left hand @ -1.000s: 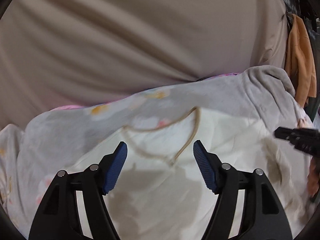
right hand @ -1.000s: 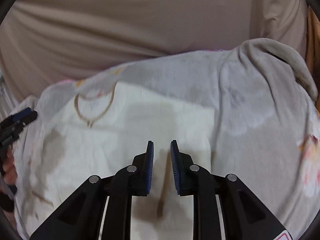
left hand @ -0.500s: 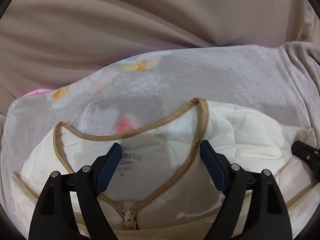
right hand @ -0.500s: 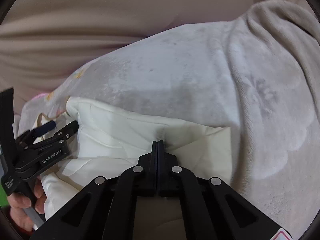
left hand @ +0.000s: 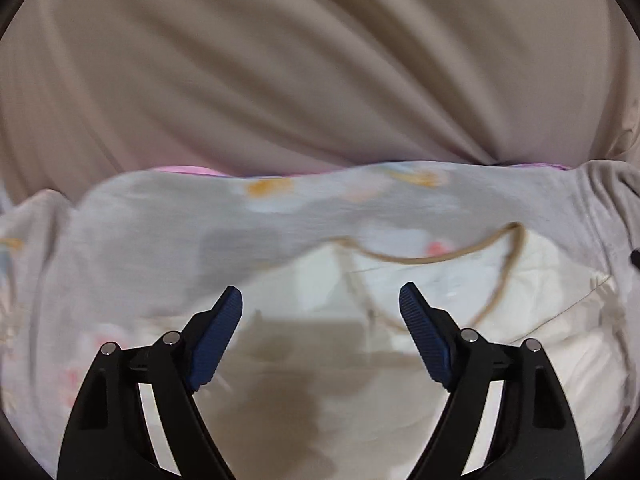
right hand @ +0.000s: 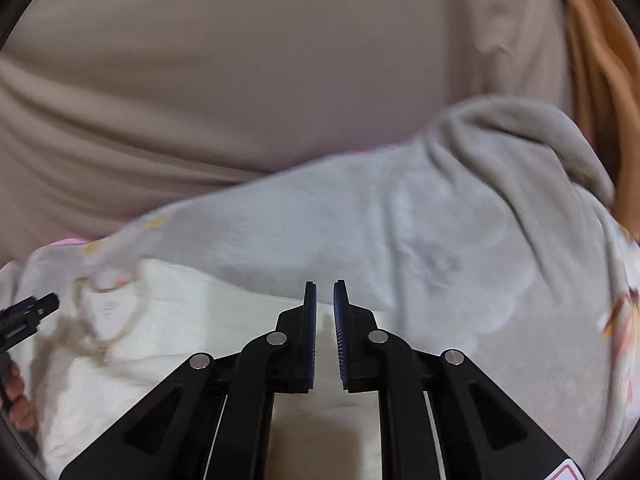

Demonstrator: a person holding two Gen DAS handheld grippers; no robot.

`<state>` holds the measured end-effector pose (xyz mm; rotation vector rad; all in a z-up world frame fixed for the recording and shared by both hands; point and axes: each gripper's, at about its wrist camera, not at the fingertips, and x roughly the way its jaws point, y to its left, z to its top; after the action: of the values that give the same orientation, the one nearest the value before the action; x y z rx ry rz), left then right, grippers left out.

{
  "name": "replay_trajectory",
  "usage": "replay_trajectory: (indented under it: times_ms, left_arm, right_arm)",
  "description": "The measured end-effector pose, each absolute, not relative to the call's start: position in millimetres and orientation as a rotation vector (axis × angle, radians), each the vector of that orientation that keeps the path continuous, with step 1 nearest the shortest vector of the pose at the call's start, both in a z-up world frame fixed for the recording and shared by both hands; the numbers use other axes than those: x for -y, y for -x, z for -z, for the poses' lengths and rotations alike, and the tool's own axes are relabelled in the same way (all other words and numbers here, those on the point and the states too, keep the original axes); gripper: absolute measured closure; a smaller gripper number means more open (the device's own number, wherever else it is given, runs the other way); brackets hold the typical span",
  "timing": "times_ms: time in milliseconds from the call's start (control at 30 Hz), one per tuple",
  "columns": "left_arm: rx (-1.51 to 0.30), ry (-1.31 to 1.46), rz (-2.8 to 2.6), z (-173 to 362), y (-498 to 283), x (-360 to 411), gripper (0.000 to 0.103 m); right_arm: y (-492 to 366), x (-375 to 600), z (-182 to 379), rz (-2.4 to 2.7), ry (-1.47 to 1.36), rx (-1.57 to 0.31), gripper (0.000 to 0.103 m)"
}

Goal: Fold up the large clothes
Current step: 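Fold the hem up toward the collar with the right tool while the left tool presses the fold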

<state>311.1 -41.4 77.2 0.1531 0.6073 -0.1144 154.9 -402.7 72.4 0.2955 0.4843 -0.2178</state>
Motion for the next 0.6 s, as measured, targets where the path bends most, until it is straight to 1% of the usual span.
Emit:
replay_trajectory:
  times_ms: [67,100,133,167,200,233,300,433,500,567,600]
  left_arm:
    - [-0.636,-0.169,0.064,-75,-312,6,0.024]
    - [-0.656,-0.167,0.047,-71,-315,-6,0.025]
    - [-0.691,-0.154,0.028,-67,-321,-19,0.025]
    - [-0.726,-0.130,0.025,-63,-327,-29,0.026]
    - [-0.763,-0.089,0.029,-56,-335,-40,0.031]
    - [-0.792,-0.068,0.028,-49,-341,-46,0.035]
    - [-0.822,-0.059,0.004,-36,-350,-53,0.038]
    - [-0.866,-0.039,0.001,-6,-357,-60,0.036]
    - [-0.857,-0.017,0.008,-2,-357,-67,0.036]
    - [-0.849,-0.006,0.007,-2,-356,-69,0.035]
    - [-0.845,-0.007,0.003,1,-357,-70,0.034]
  right_arm:
    - [-170,363,-89,0.083,-0.250,-0.532,0.089]
    - [-186,332,-95,-0.012,-0.216,-0.567,0.080]
    - [-198,311,-97,-0.067,-0.194,-0.582,0.065]
    - [-210,288,-98,-0.106,-0.164,-0.593,0.060]
    - [-227,261,-96,-0.134,-0.121,-0.610,0.058]
    - [-242,241,-92,-0.152,-0.091,-0.630,0.058]
    - [-276,211,-80,-0.166,-0.075,-0.671,0.058]
    - [-327,182,-48,-0.138,-0.106,-0.751,0.058]
    - [-347,178,-31,-0.145,-0.123,-0.803,0.057]
    - [-352,171,-27,-0.131,-0.102,-0.789,0.055]
    - [-349,167,-27,-0.147,-0.089,-0.776,0.067]
